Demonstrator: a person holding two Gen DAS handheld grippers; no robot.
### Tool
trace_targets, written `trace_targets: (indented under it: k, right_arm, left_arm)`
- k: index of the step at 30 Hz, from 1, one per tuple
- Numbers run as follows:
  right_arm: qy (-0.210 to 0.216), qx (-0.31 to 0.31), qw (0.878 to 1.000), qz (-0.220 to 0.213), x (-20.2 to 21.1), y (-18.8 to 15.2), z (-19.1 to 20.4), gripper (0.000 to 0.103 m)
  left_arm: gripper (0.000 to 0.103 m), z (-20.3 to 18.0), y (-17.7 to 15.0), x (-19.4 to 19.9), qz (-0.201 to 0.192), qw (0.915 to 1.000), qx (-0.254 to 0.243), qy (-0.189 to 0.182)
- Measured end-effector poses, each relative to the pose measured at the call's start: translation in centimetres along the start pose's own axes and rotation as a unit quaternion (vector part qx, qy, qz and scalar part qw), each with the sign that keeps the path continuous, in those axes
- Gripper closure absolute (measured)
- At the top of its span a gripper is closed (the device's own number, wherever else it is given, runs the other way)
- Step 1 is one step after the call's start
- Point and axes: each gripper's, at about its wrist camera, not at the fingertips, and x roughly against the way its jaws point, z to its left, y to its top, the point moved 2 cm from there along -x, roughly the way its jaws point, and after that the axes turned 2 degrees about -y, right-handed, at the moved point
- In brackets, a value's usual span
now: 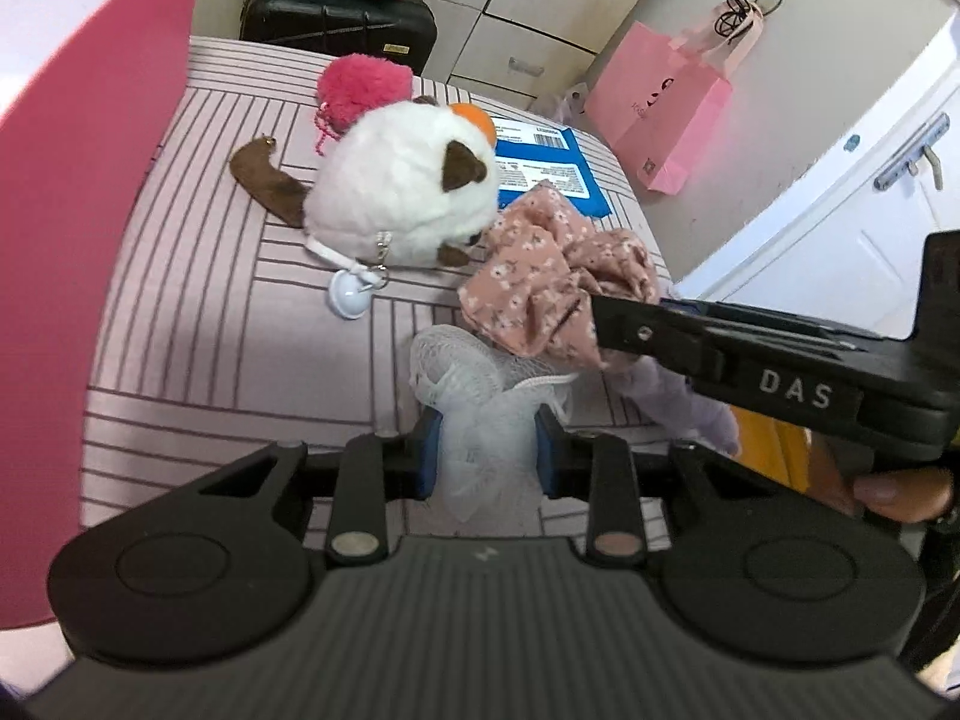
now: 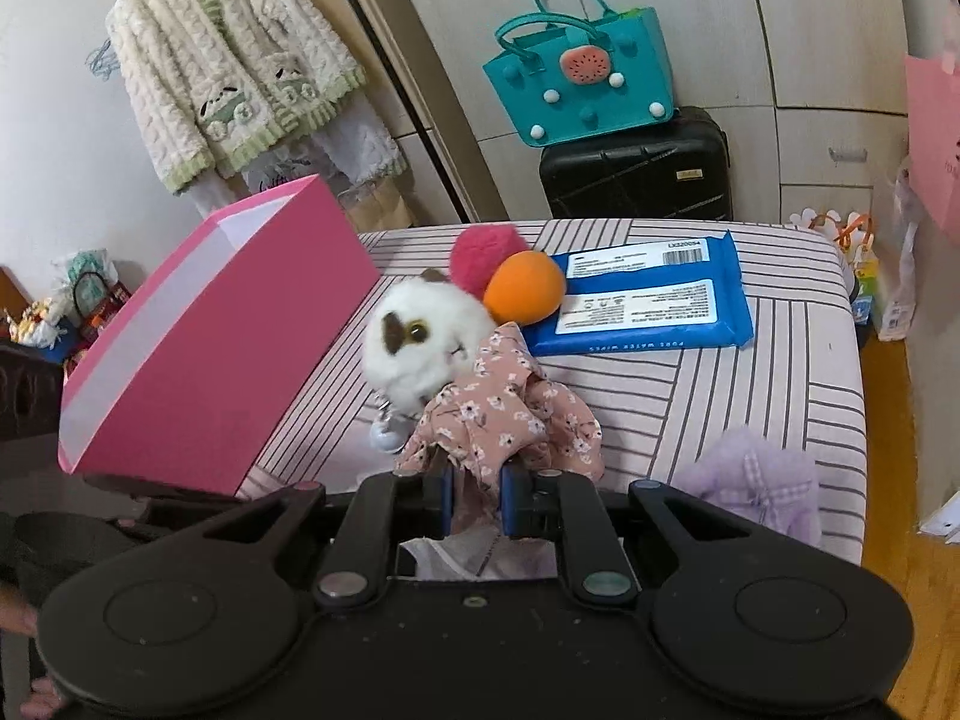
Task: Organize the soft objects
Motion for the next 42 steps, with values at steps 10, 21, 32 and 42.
trace_targets:
  k: [10, 21, 32, 42]
  right_arm:
    - [-0.023, 0.038, 0.998, 0.04, 0.3, -2.6, 2.8, 0.085]
    - [-0.007, 0.046, 0.996, 0.071, 1.7, -4.3, 5.4, 0.085]
    - [0.0, 0.064, 0.996, 0.065, 3.4, -6.2, 9.2, 0.084]
    - [0.001, 0.096, 0.994, 0.052, 4.3, -6.0, 13.5, 0.084]
  left_arm:
    - [0.074, 1.0, -1.5, 2.8, 0.07, 0.9967, -0.041, 0.004]
    - [0.074, 0.5, -3.1, 5.7, 0.099, 0.9923, -0.073, -0.019]
    - [0.074, 2.8, -5.4, 8.2, 0.086, 0.9938, -0.071, -0.003]
    - [0.074, 6.5, -6.3, 13.2, 0.07, 0.9958, -0.06, 0.007]
